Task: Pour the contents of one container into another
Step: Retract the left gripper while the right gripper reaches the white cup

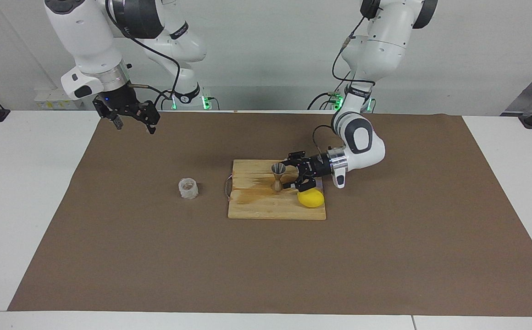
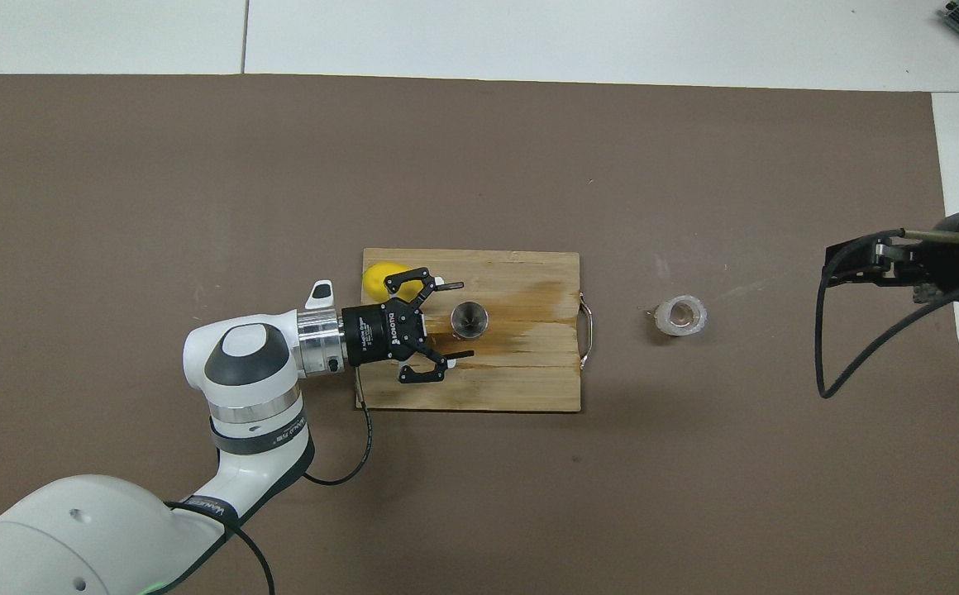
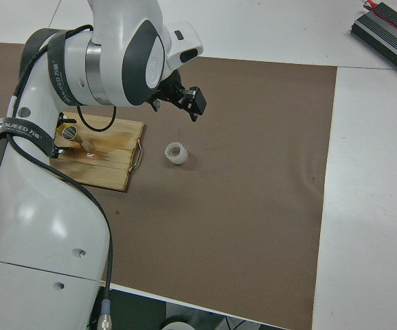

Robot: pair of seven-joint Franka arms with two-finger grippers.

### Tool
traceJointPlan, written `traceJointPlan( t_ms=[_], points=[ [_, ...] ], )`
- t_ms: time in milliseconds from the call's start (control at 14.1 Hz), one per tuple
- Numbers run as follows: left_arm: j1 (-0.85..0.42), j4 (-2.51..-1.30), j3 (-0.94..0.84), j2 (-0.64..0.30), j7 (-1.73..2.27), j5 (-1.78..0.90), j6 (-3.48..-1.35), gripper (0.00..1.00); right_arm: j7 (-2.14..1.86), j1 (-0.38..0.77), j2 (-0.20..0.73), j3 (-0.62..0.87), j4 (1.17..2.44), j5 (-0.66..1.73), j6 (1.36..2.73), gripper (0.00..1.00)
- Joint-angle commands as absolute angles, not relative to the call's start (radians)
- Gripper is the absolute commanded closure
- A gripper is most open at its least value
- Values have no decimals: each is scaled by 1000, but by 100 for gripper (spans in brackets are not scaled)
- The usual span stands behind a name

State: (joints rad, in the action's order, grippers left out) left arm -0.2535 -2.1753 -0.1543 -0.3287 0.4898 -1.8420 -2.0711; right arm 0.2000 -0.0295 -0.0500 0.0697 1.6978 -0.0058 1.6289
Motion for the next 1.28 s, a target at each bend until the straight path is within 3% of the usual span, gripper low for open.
traceJointPlan(
  t_ms=[0,496,1205],
  points=[
    [-207,-2191,-153,-292,564,-1754,-2039,0,106,-17,-84,72,1741,21,1654,0],
    [-86,-2168,-149,-204,747,-1499,-1971,0,-340,20,-80,72,1874,20,1784,0],
    [23,-1838,-138,-192,991,-886,-1758,0,-1024,20,35,77,1997,23,1968,0]
  ],
)
